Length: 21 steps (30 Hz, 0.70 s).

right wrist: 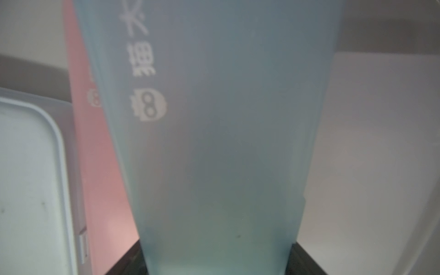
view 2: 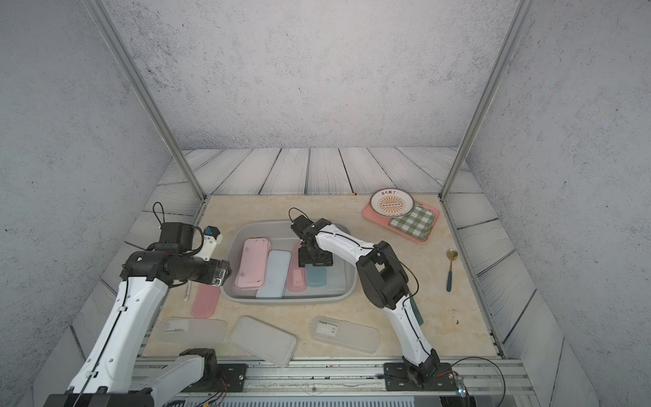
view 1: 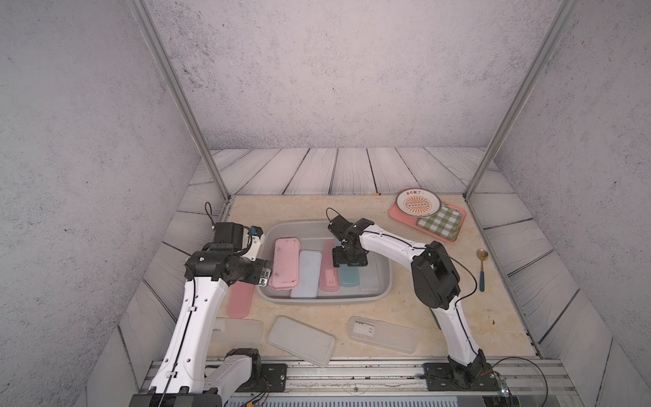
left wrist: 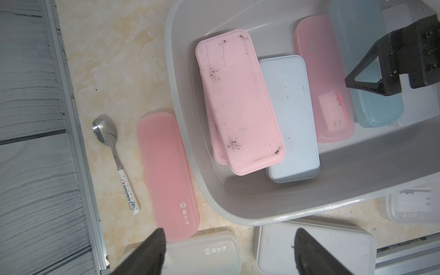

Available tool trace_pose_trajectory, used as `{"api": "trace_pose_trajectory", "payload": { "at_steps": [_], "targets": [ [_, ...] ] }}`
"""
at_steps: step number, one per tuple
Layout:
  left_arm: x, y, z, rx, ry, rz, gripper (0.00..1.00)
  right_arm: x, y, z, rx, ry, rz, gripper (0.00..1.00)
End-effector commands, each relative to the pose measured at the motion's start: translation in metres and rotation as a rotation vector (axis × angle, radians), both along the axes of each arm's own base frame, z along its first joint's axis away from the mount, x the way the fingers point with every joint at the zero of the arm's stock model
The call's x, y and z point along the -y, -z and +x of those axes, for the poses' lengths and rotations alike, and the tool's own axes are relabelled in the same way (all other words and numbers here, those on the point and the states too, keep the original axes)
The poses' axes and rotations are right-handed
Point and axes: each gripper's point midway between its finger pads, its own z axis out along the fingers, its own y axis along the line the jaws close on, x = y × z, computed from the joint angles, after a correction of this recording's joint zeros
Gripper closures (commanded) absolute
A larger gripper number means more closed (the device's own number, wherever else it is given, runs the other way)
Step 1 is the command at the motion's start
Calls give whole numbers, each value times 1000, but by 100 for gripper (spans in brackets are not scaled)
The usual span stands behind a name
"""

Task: Put the pencil case into the storage box
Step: Place the pencil case at the storage box.

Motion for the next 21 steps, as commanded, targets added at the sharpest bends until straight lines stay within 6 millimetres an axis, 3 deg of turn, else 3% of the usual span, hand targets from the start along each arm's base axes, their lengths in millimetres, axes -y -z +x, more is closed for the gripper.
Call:
{"api": "trace_pose_trajectory", "payload": {
  "at_steps": [1,7,9,11,14,17,21],
  "targets": [
    [1,1,-5,-6,7,-4,14,21,17,-4,-19,31,-100,39],
    [-1,1,-4,-7,2,0,15,17,14,-6,-29,33,-76,29],
    [0,0,-4,-6,2,-1,15,16,3,-5,-10,31,-60,23],
    [-1,1,-5,-9,0,-1,15,17,-12,-4,23,32,-41,10],
    [-1,1,-5,-9,0,2,15,21,-32,-6,64,25,-14,6],
    [-1,0,-5,-8,0,3,14,19,-46,-12,89,2,44,6],
    [-3,1,-5,-11,-7,10,14,0,-48,-20,71,-40,176,29]
  ]
}}
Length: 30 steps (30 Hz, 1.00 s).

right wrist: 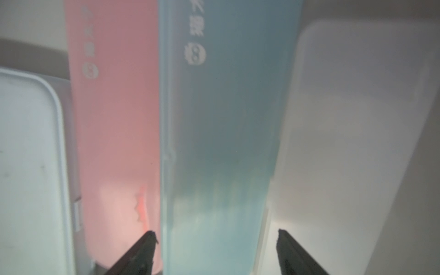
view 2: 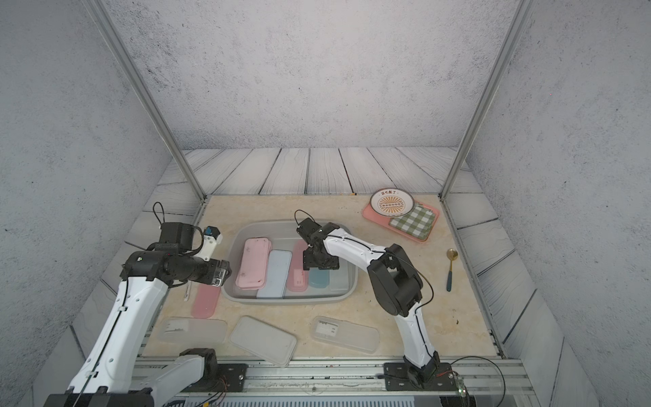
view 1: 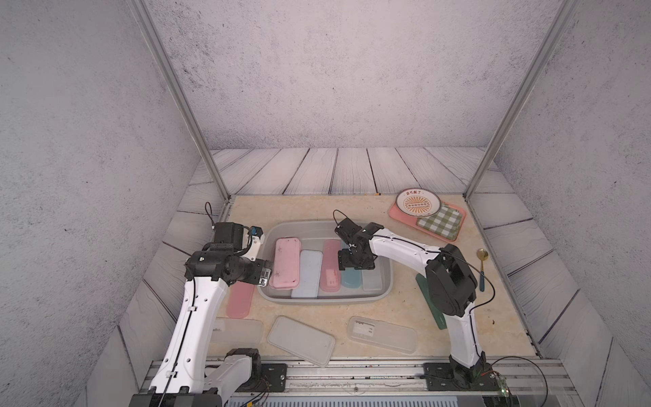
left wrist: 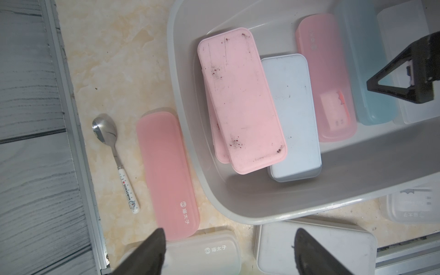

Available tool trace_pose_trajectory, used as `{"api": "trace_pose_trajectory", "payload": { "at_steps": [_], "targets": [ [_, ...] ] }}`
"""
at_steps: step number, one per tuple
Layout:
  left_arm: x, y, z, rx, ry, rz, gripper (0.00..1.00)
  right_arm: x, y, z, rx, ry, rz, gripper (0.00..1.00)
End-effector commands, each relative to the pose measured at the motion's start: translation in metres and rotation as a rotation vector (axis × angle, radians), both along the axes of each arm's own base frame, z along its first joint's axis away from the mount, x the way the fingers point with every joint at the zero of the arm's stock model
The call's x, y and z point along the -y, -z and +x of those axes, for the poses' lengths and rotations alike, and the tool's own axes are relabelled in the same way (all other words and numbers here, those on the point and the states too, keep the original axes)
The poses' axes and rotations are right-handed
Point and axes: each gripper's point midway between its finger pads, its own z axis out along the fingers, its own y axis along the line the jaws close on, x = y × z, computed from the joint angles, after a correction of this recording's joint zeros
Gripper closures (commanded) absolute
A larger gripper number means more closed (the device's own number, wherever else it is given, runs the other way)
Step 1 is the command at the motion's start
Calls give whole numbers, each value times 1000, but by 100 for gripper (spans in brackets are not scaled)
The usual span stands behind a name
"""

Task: Put the pencil case into the storage box
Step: Place the pencil case at the storage box, then adjust the pencil case in the storage box.

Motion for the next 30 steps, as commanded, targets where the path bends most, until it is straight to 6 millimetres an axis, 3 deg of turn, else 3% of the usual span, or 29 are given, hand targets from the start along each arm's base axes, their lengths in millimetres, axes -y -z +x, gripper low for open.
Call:
{"api": "trace_pose_trajectory", "payload": {
  "at_steps": [1,12,18,30],
  "targets": [
    [-3,1,-5,-10,-5,9,15,-18,-27,1,18,-23,120,34],
    [-3,1,-5,-16,-8,9,15,-39,0,32,20,-77,44,58],
    [-3,0,-7,-15,-6,7,15,-35,27,33,-25,-87,10,71],
    [-3,-2,-8,-8,-7,9,15,-6,54,30,-68,-92,-137,78]
  ]
}}
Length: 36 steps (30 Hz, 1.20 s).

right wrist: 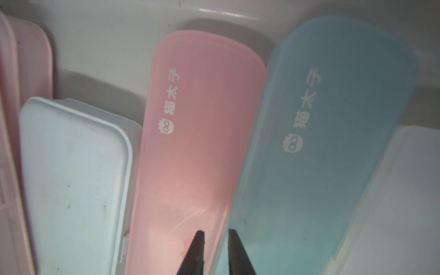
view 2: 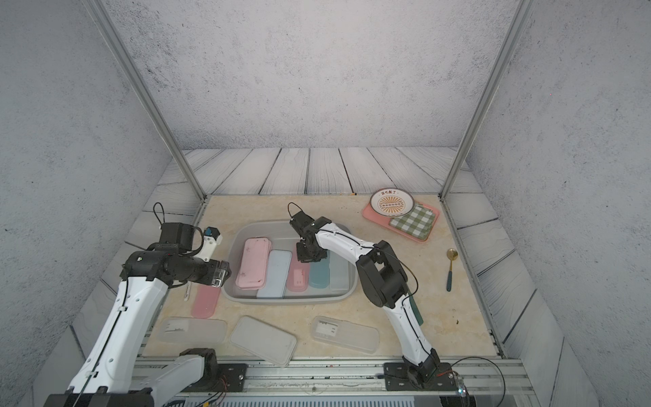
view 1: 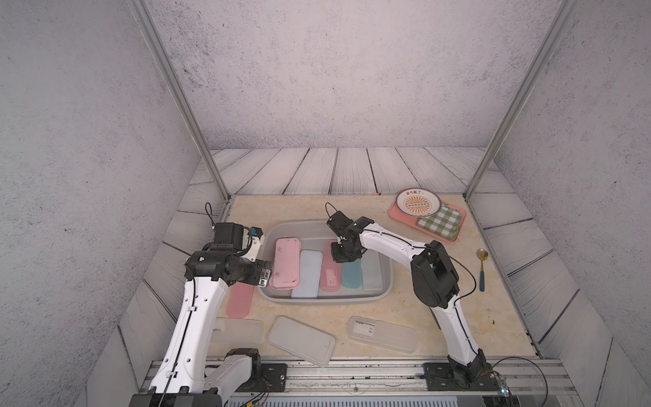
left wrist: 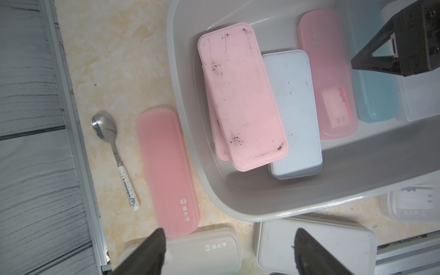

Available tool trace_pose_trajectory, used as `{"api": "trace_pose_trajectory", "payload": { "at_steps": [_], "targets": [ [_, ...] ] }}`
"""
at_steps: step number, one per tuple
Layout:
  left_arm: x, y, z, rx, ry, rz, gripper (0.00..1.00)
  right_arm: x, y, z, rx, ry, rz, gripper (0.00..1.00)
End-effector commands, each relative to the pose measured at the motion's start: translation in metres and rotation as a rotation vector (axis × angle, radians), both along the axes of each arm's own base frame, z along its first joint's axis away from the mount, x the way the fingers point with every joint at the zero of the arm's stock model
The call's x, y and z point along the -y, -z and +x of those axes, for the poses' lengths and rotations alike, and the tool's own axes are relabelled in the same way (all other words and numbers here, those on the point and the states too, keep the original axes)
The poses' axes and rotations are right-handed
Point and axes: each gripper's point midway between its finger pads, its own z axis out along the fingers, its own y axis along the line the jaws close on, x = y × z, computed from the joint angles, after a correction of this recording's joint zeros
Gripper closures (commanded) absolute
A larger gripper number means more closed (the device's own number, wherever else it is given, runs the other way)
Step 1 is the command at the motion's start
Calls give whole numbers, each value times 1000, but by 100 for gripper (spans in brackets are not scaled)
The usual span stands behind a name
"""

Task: Put the pencil case into the storage box
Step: Adjust the pencil case in the storage box.

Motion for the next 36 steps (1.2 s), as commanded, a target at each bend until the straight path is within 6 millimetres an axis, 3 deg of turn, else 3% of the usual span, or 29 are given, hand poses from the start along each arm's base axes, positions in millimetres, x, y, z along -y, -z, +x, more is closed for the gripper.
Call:
{"api": "trace_pose_trajectory", "payload": {
  "at_steps": [1,6,11,14,18,21,24,29,33,36],
  "targets": [
    [-2,-3,-6,1,-4,4,15,34,42,-9,-81,0,-173,78],
    [-4,-4,-5,6,-12,8,15,30,42,-3,-76,-8,-166,78],
    [-4,-3,-6,6,-16,9,15,31,30,7,-62,-33,-167,78],
    [-5,-3,-5,4,-17,9,14,13,-2,3,-41,-81,-53,76],
    [-5,-3,-5,0,-16,7,15,6,-68,-1,63,-104,78,66],
    [-5,-3,-5,0,-17,8,15,22,-100,-8,146,-108,90,63],
    [-6,-2,-5,-4,-21,8,15,51,-115,-15,197,-79,48,57],
    [-4,0,-4,-13,-15,0,15,91,-116,-23,230,-1,-10,52],
    [-2,2,-3,-21,-10,-10,14,97,-108,-31,186,5,-29,51],
    [-3,2,-3,-25,-10,-9,15,106,-111,-36,168,3,-67,45]
  ]
}}
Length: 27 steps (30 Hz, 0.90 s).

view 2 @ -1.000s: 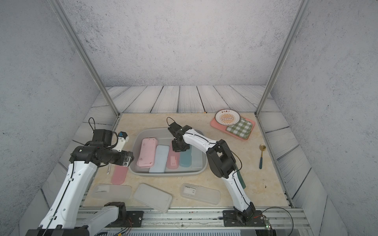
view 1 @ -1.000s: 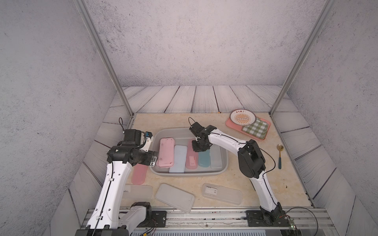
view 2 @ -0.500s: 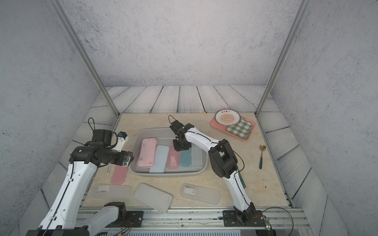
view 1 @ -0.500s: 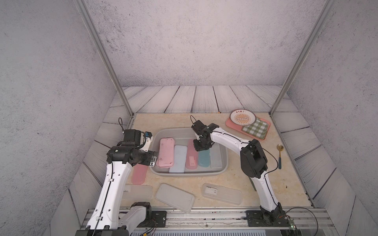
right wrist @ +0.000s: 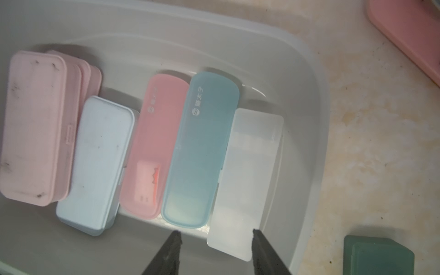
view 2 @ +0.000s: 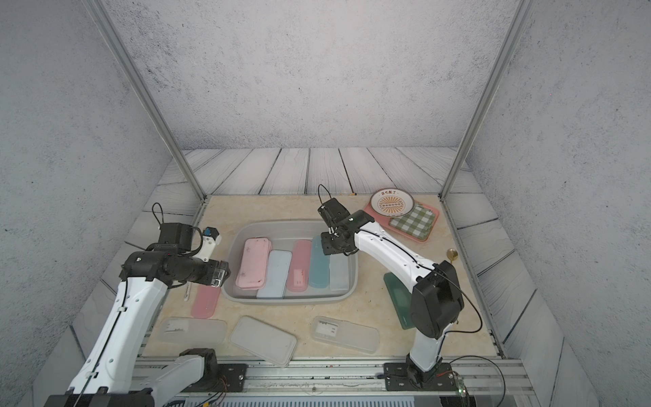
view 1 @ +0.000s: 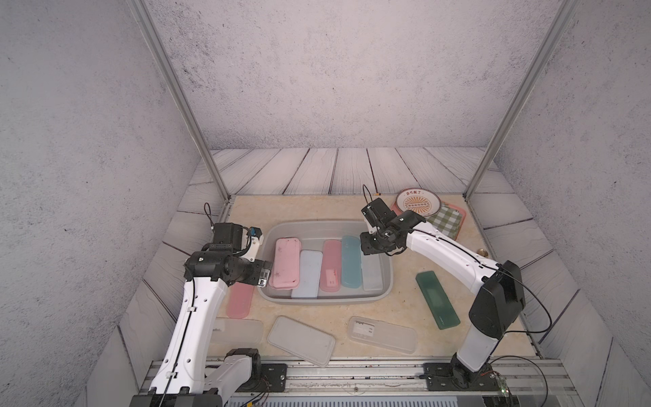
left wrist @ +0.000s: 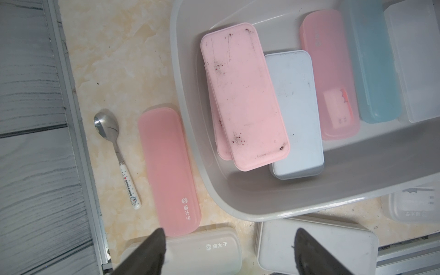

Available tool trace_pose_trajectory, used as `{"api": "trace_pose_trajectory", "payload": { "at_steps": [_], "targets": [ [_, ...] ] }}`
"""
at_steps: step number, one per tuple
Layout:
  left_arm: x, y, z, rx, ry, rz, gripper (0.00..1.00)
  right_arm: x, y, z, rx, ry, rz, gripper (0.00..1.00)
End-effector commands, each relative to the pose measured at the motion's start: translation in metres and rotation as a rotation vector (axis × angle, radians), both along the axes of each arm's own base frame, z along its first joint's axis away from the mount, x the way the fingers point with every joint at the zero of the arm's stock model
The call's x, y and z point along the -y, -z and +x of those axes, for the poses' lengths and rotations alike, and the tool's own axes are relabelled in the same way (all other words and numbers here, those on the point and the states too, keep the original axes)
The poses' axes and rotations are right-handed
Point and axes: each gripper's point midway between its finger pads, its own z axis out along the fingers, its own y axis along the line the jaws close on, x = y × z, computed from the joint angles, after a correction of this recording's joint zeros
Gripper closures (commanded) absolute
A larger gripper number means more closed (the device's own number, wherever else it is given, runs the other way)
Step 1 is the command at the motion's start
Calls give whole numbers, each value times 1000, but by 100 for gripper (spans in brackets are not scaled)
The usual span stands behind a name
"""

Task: Put the pencil case into the storage box
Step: Adjust the pencil case in the storage box, then pick up the pencil case from the center of the board.

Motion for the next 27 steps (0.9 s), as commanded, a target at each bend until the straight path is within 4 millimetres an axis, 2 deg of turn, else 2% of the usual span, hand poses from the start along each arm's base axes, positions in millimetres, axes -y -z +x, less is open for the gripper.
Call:
{"api": "trace_pose_trajectory", "payload": {
  "at_steps": [1,4,5,7,10,12,13,15,16,18,21,23,27],
  "targets": [
    [0,2,-3,-22,1,-12,15,12,0,-11,-24,-6,-58,42],
    [2,3,-3,-30,8,-19,15,22,-9,-31,33,-54,0,31],
    [3,3,-3,-31,11,-24,14,31,-9,-39,62,-42,12,26],
    [5,5,-3,-40,14,-31,14,64,-9,-49,126,51,-20,18],
    [6,5,-3,-43,18,-36,14,148,0,-68,100,322,-189,12],
    [6,6,-3,-46,22,-40,14,205,6,-82,42,569,-271,8],
    [7,6,-3,-46,24,-40,14,227,9,-89,26,677,-314,7],
    [7,6,-3,-48,24,-44,14,256,20,-102,-44,800,-387,2],
    [8,6,-3,-47,26,-48,14,262,26,-105,-84,834,-397,1],
    [8,6,-3,-49,27,-51,14,260,48,-101,-142,841,-319,1],
    [9,5,-3,-45,29,-51,14,247,81,-84,-218,824,-62,1],
    [9,4,-3,-41,27,-52,14,242,92,-73,-222,806,52,1],
    [9,2,-4,-32,30,-52,14,235,112,-68,-280,756,109,1]
  ]
}}
